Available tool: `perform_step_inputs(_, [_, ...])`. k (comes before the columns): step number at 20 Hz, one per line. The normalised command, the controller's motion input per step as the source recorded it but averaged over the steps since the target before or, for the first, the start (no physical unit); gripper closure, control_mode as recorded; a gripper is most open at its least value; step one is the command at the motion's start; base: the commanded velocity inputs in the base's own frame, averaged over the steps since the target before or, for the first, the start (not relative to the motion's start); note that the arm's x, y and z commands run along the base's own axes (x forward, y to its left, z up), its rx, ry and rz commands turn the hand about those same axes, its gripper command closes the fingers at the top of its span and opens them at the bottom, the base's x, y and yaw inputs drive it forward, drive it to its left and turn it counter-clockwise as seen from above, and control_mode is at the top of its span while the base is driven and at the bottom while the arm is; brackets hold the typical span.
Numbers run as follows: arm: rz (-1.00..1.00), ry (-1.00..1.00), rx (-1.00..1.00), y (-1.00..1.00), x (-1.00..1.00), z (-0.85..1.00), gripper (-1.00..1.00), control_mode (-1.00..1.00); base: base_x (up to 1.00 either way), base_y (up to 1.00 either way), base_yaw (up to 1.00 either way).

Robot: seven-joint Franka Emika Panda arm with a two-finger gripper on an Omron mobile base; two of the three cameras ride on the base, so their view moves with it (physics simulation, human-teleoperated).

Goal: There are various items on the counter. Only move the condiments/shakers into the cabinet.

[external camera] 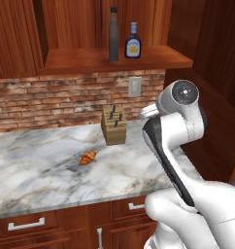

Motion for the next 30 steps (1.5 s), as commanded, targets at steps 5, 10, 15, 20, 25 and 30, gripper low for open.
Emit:
perform_step_inputs(5, [0.02,0.0,0.01,-0.39,-0.12,1.0,1.0,-1.0,0.0,0.0,0.0])
perform_step_inputs(10, [0.02,-0.05,0.0,-0.04,0.0,0.26,1.0,-1.0,0.0,0.0,0.0])
perform_step_inputs(15, [0.0,-0.02,0.08,-0.19,0.0,0.35,1.0,-1.0,0.0,0.0,0.0])
perform_step_inputs(20, [0.0,-0.12,0.02,-0.12,-0.01,0.28,1.0,-1.0,0.0,0.0,0.0])
perform_step_inputs(25, [-0.01,-0.23,0.0,-0.11,0.0,0.6,1.0,-1.0,0.0,0.0,0.0])
perform_step_inputs(30, [0.0,-0.17,0.1,-0.11,0.0,0.36,1.0,-1.0,0.0,0.0,0.0])
